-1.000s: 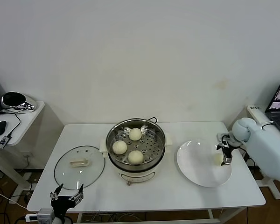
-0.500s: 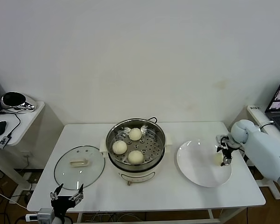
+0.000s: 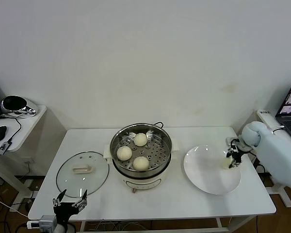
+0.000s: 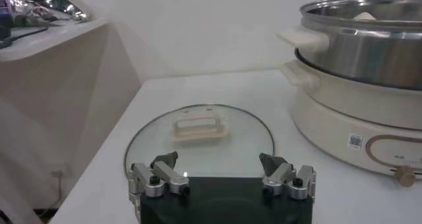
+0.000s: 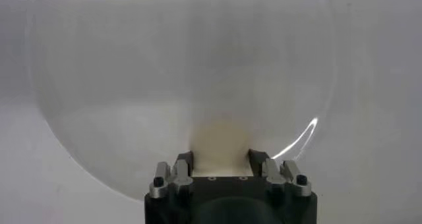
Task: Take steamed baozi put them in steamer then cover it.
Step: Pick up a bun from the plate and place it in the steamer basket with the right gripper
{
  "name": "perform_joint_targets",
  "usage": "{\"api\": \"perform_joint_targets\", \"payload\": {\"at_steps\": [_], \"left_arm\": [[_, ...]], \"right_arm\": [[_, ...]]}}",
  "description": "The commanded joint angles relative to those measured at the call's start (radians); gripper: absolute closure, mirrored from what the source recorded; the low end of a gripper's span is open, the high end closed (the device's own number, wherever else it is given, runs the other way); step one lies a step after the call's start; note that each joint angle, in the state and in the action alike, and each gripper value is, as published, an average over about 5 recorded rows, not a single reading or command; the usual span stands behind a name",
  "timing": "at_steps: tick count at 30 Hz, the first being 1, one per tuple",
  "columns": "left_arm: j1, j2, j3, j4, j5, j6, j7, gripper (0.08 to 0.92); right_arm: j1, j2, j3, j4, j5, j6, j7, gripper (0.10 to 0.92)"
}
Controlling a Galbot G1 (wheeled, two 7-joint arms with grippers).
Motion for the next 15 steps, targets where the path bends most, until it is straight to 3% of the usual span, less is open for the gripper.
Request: {"api": "perform_joint_targets", "payload": {"at_steps": [1, 8, 15], "left_arm": [[-0.015, 0.001, 0.002, -0.002, -0.007, 0.002, -0.002, 0.177], [-0.02, 0.013, -0.007, -0.006, -0.01, 0.007, -0.011, 0.177], [-0.013, 0.02, -0.005, -0.032, -0.011, 0.018, -0.022, 0.177]], "right_arm": [[0.167, -0.099, -0.144, 0.228, 0.182, -0.089, -0.046, 0.491], [0.429, -0.104, -0.35, 0.408, 0.418, -0.19, -0.071, 0.491], [0.657, 0.054, -0.538, 0.385, 0.59, -0.264, -0.066, 0.491]]}}
